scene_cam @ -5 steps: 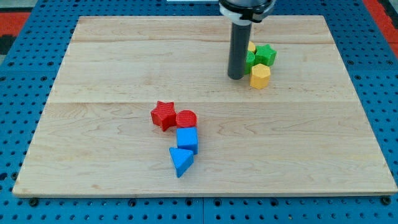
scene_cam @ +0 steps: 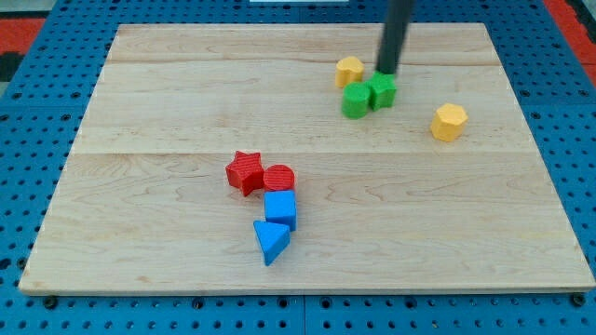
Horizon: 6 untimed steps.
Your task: Place the green blocks at the center of the board
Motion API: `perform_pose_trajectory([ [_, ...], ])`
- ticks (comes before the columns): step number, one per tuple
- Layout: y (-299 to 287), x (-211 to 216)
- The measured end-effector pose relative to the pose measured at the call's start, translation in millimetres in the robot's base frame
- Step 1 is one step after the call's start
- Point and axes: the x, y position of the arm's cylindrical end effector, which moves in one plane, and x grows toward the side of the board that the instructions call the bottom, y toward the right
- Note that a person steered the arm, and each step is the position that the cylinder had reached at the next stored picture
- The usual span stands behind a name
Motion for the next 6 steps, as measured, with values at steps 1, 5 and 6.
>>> perform_pose_trajectory([
  [1, -4.1, 29.5],
  [5, -45.2, 21.7],
  [6, -66.8, 41.1],
])
